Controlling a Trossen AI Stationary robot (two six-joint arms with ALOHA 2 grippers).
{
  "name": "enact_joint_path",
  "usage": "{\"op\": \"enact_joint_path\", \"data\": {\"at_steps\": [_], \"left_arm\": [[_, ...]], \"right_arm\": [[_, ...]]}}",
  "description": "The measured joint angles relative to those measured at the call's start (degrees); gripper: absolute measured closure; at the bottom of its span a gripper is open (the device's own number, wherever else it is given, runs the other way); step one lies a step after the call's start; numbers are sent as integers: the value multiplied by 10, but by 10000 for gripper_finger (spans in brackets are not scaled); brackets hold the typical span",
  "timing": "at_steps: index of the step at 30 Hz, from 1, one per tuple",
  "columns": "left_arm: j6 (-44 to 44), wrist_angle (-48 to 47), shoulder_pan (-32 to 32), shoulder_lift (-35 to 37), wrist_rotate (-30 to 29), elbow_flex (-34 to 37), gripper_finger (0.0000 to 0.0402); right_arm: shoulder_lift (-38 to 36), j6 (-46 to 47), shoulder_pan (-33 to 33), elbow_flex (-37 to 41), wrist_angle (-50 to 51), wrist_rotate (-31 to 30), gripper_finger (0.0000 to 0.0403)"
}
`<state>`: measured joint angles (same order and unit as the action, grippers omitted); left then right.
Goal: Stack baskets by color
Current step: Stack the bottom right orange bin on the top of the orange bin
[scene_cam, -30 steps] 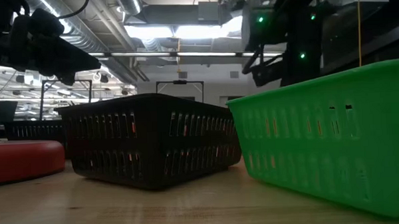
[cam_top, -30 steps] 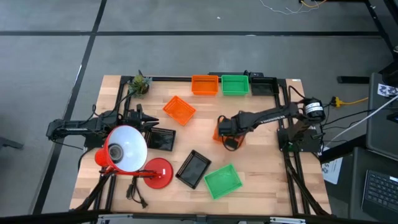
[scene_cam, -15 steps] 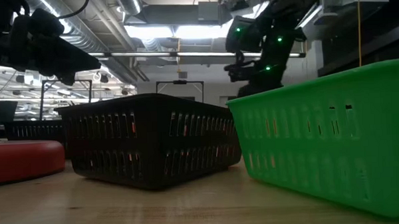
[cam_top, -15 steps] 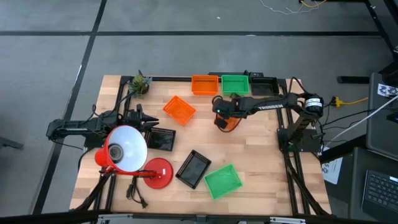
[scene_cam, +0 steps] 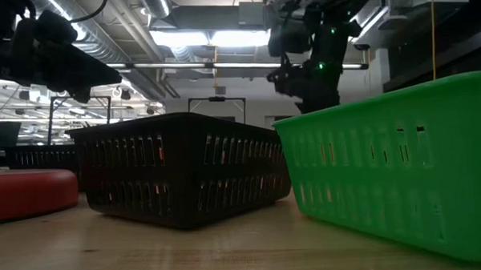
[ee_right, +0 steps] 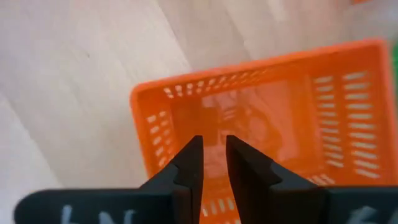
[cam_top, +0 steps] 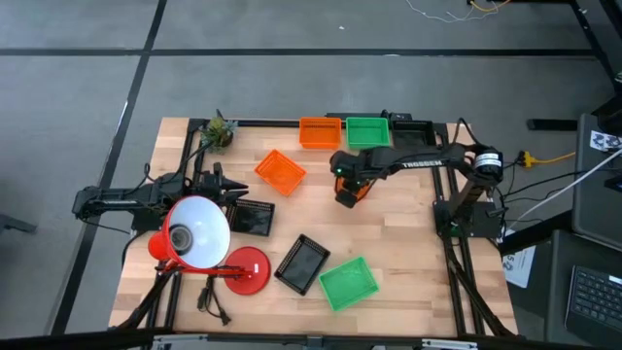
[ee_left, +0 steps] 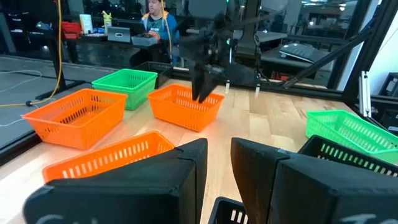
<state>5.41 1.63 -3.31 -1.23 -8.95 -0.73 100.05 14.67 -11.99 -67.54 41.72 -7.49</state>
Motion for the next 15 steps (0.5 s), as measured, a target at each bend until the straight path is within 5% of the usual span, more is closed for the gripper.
{"op": "enact_joint_path", "data": {"at_steps": [10, 15], "left_arm": [[0, 1, 0, 0, -6, 0, 337], [0, 1, 0, 0, -6, 0, 337]], "right_arm": [[30, -9, 0, 6, -170, 40, 331], [33, -17, -13, 6, -251, -32, 331]]}}
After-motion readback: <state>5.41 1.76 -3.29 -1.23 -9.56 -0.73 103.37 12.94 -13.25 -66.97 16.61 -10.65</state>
